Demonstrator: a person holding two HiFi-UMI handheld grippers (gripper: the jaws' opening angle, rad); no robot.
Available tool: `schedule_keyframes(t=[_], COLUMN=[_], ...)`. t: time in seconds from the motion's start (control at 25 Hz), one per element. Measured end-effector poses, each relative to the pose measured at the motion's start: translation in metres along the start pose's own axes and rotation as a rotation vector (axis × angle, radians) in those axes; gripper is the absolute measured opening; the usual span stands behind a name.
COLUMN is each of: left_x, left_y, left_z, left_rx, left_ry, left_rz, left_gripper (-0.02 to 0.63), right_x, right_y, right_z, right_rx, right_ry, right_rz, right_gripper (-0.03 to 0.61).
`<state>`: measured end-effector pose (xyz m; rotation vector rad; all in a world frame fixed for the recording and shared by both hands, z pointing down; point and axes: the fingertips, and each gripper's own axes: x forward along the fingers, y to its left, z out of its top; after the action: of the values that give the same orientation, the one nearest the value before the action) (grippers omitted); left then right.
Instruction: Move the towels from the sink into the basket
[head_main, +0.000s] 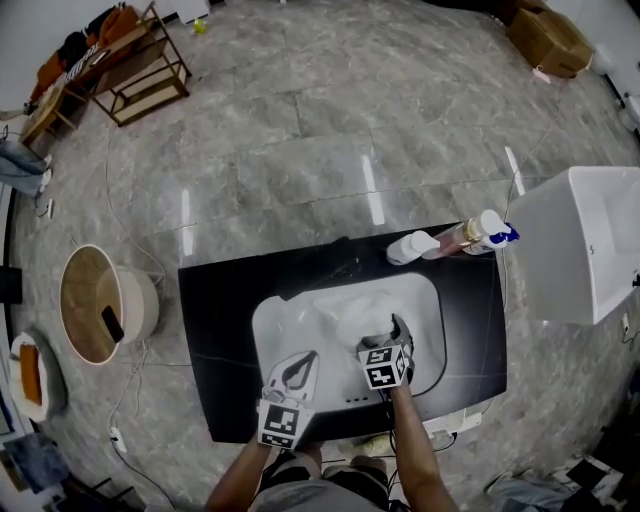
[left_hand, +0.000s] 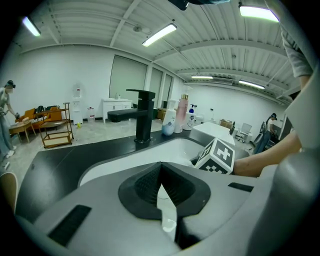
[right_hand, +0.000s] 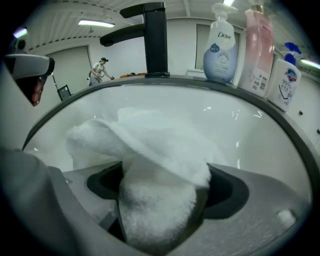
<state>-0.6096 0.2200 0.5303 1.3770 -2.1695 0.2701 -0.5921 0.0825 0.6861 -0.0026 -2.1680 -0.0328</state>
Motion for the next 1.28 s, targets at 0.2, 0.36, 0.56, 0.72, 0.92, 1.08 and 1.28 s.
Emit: schedule_keyframes(t=[0.2,0.36,0.56,0.72,0.92,1.08,1.28], left_x=[0.003,0.003,-0.001,-0.007,-0.017,-0.028,-0.042], left_y=[0.002,-0.001,-0.007,-0.011,-0.02,-0.035,-0.065], left_z=[-0.002,0.001,0.009,0.02,0.037,0.055,0.084], left_rx=[0.005,0.018,0.043,0.057,0.078,0.114,0.162], left_ry=[0.011,0.004,-0.011,-0.034,-0.065,-0.096,-0.149], left_rz=[0.001,0.002,-0.001,-0.002,-0.004,-0.019,-0.055], left_gripper=[0.009,0.009,0.009,0.009,0.009,0.009,0.009], right_x=[0.01,0.007,-0.007,-0.03,-0.074,-0.126,-0.196], right_y=[-0.002,0.001,0.001,0.0,-0.003,-0.01,-0.022], right_z=[-0.003,-0.002,0.004,0.017,0.039,0.055,0.061], right_rx=[-0.065,-0.04,0.02,0.039,0.046,0.067,0.103], right_ry=[0.039,0.027,-0.007,-0.061,-0.149,-0.232,-0.321], right_rz=[-0.048,-0.044,0.0,0.0,-0.027,-0.07,-0.133], right_gripper=[0.332,0.198,0.166,0.165,0.164,0.164,0.164])
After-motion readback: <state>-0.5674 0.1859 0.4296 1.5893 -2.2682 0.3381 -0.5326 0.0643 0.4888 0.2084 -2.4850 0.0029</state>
